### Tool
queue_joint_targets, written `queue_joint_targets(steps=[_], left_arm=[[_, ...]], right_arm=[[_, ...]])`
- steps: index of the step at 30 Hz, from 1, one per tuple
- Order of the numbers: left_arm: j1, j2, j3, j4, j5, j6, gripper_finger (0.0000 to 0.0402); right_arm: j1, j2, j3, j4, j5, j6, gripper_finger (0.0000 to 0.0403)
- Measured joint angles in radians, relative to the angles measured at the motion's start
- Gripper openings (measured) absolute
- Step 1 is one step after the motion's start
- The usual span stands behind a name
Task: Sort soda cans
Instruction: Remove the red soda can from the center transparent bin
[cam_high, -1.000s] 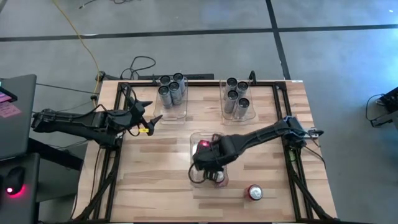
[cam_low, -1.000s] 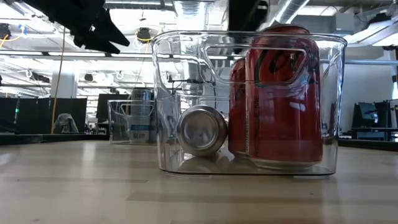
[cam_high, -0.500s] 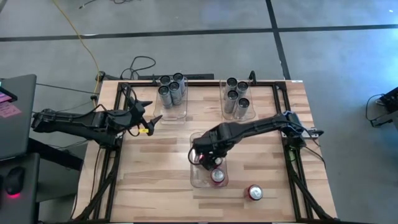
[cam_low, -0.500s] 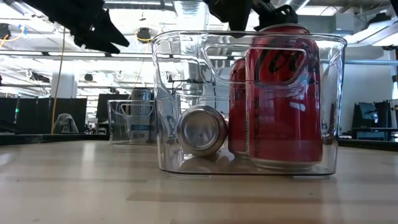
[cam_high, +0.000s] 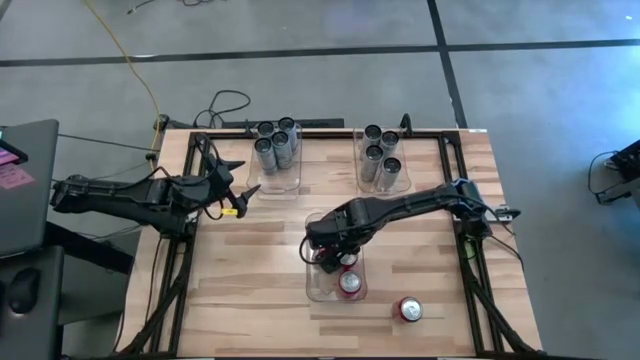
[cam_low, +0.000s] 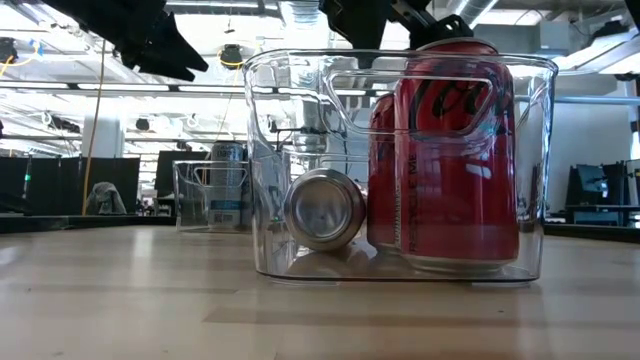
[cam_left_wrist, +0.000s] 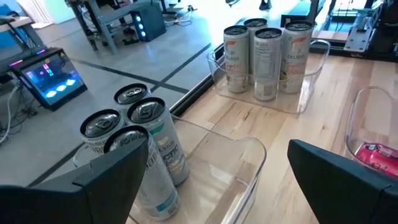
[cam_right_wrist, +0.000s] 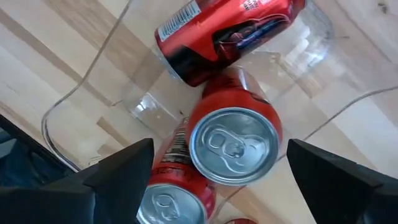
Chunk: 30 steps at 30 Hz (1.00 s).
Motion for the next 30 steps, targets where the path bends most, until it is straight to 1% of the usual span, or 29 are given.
queue_joint_targets(steps=[6, 13, 15, 17, 21, 30], left_arm=[[0.000, 0.000, 0.000, 0.000, 0.000, 0.000, 0.0380], [0.000, 0.000, 0.000, 0.000, 0.000, 0.001, 0.0380], [0.000, 0.000, 0.000, -0.001, 0.000, 0.001, 0.0380], [0.000, 0.000, 0.000, 0.000, -0.001, 0.001, 0.0380], [0.000, 0.000, 0.000, -0.001, -0.001, 0.001, 0.0380], [0.000, 0.000, 0.000, -0.002, -0.001, -0.007, 0.0380]], right_arm=[[0.000, 0.000, 0.000, 0.018, 0.002, -0.072, 0.0395], [-0.001, 0.000, 0.000, 0.149, 0.008, -0.083, 0.0395], [-0.001, 0.000, 0.000, 0.173, 0.001, -0.145, 0.0395], [-0.001, 0.000, 0.000, 0.174, -0.019, -0.206, 0.0395], [-0.004, 0.000, 0.000, 0.144, -0.027, -0.238, 0.0395], [-0.016, 0.000, 0.000, 0.159, -0.022, -0.228, 0.0395]])
